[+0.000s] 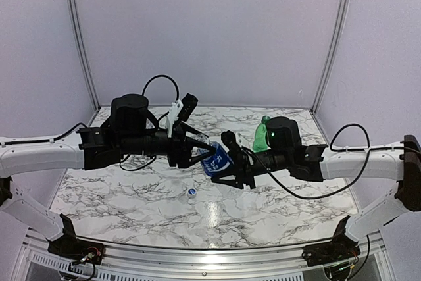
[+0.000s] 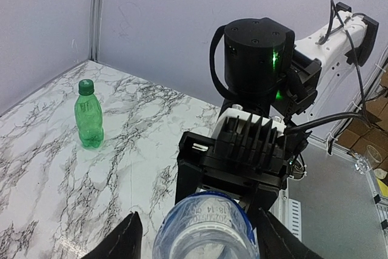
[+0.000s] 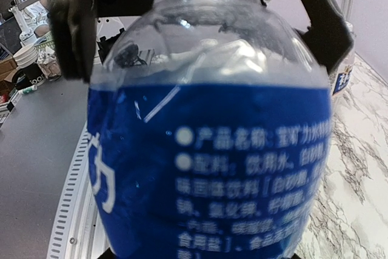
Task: Unscrew the bottle caps
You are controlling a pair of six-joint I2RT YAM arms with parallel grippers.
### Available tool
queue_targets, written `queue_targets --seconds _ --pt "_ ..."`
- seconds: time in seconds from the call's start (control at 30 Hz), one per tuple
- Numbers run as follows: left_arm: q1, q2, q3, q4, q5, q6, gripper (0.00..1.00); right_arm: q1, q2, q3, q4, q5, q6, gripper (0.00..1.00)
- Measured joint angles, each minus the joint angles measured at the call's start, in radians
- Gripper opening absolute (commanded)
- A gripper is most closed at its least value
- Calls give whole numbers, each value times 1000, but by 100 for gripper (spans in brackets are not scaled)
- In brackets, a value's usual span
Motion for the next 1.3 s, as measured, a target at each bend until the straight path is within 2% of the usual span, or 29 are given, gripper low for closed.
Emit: queue_targets --seconds 0.33,0.43,0.47,0.67,0.8,0.93,1.1,1.3 --pt "21 0 13 1 41 -6 24 1 3 0 -13 2 -2 45" --pt "26 0 14 -1 50 -6 5 1 4 0 -14 6 0 53" --pt "29 0 13 -1 53 -6 0 1 5 0 -14 10 1 60" --pt "50 -7 13 -17 36 0 0 0 5 0 -20 39 7 98" --pt "61 -11 14 -63 -29 24 0 -10 4 1 -32 72 11 99" --pt "70 -7 23 -127 -156 56 0 -29 -14 1 -57 158 28 98" --pt "92 69 89 -160 -319 83 0 -81 -77 1 -75 368 81 99" --pt "127 214 196 -183 -420 98 0 -119 -134 6 -105 619 139 98"
